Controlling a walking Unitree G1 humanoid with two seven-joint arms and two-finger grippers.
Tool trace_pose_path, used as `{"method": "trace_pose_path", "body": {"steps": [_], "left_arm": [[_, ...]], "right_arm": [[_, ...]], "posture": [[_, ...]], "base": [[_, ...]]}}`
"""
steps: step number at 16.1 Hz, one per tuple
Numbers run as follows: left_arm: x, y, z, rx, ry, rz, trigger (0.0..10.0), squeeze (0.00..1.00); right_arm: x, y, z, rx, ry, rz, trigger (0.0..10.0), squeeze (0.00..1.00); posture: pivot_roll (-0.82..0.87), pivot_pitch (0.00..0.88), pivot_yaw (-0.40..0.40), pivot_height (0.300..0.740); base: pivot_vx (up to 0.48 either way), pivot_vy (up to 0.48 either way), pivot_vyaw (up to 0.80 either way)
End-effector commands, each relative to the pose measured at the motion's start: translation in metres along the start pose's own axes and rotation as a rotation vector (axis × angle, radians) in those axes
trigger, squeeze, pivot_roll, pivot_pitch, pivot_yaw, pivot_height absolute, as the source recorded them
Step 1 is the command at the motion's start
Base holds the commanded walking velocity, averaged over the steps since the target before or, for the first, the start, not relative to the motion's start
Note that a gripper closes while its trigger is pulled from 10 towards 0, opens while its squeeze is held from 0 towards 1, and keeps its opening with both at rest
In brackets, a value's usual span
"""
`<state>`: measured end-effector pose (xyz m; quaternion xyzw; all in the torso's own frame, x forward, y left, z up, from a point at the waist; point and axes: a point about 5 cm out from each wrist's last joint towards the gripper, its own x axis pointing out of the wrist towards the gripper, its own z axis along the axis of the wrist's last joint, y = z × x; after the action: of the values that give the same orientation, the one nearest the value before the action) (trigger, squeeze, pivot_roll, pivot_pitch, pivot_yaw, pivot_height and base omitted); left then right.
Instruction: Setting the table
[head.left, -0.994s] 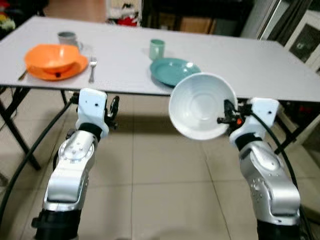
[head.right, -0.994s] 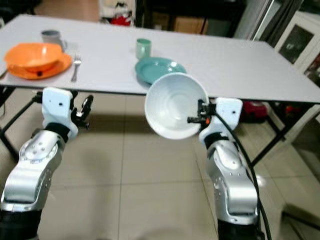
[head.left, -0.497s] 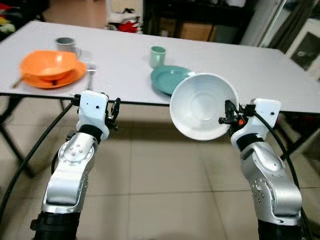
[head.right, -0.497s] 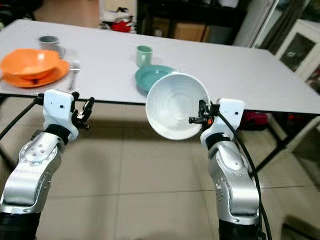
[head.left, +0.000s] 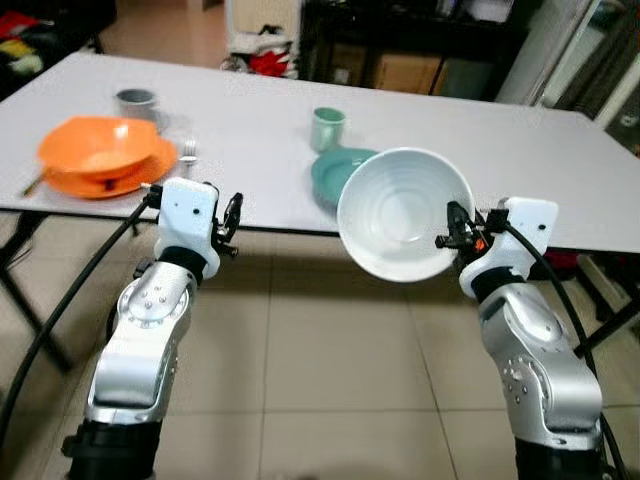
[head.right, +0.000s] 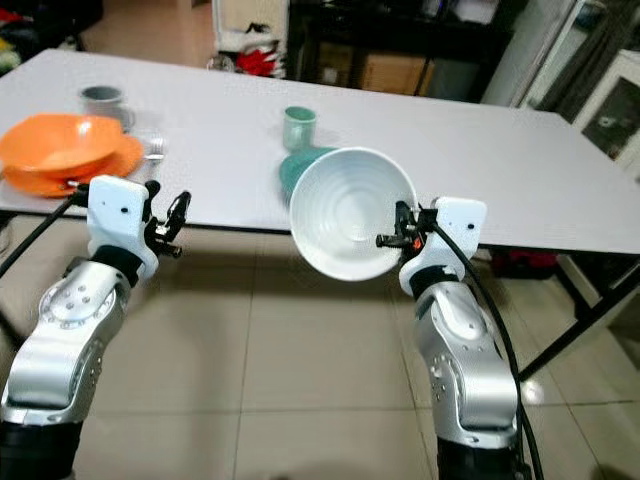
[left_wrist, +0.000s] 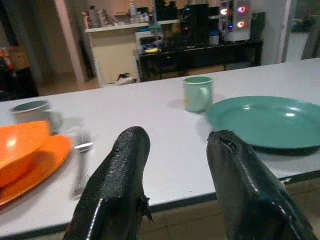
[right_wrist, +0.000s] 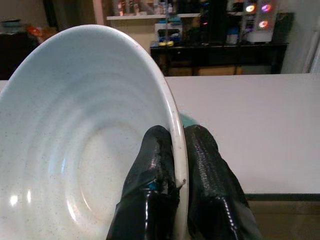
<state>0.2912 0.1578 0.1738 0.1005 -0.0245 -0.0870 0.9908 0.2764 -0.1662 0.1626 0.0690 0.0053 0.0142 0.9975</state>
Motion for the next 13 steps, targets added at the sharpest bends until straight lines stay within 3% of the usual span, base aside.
{"method": "trace_pose_path", "body": {"steps": [1, 13], "left_arm": [[0.0005, -0.0047, 0.0045, 0.011, -0.015, -0.03, 10.0, 0.0], [-0.0016, -0.0081, 0.0028, 0.015, -0.004, -0.055, 10.0, 0.0]], "right_arm": [[-0.0002, -0.0035, 0.0089, 0.004, -0.038, -0.018, 10.0, 0.0], [0.0005, -0.0118, 0.0045, 0.017, -0.006, -0.053, 10.0, 0.0]], "posture": [[0.09, 0.0, -0.086, 0.74], [0.08, 0.0, -0.074, 0.74]], "base": [[0.398, 0.0, 0.0], [0.407, 0.0, 0.0]]}}
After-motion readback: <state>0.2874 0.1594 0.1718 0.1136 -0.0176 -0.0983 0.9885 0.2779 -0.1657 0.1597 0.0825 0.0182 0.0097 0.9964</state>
